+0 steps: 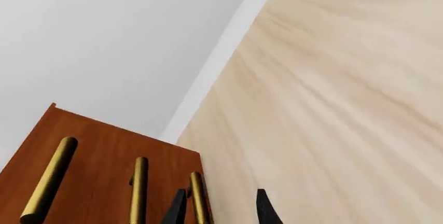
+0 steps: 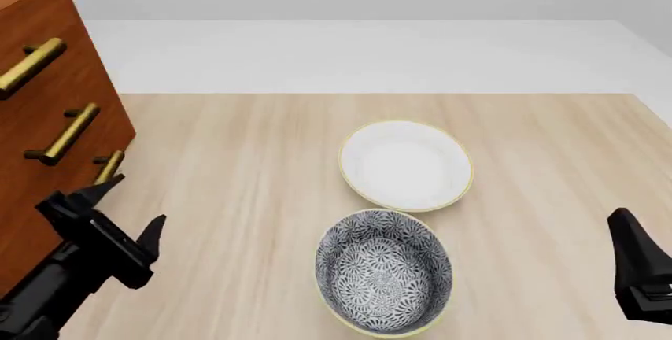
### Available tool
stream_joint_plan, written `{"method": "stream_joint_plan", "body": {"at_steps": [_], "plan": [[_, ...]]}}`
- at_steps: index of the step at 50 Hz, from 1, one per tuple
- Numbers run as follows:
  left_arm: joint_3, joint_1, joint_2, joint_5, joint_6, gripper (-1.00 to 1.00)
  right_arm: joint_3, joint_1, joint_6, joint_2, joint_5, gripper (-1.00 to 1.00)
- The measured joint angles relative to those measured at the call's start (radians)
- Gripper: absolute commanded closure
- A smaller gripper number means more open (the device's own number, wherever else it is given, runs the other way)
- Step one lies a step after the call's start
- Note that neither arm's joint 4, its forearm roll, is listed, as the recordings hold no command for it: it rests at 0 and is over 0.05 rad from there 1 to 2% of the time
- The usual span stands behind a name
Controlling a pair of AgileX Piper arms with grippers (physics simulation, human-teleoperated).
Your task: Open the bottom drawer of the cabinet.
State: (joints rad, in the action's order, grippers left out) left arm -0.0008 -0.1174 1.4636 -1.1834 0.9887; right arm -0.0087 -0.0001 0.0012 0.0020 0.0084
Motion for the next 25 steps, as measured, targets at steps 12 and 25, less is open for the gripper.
{"method": "stream_joint_plan", "body": {"at_steps": [12,25], "plan": [[0.0,0.042,0.059,-0.025,0.055,-1.0,-0.002,0.0,0.0,0.0,0.002,-1.0],[-0.006,0.079,0.103,-0.034,0.088,-1.0,-0.001,0.0,0.0,0.0,0.001,-1.0]]}}
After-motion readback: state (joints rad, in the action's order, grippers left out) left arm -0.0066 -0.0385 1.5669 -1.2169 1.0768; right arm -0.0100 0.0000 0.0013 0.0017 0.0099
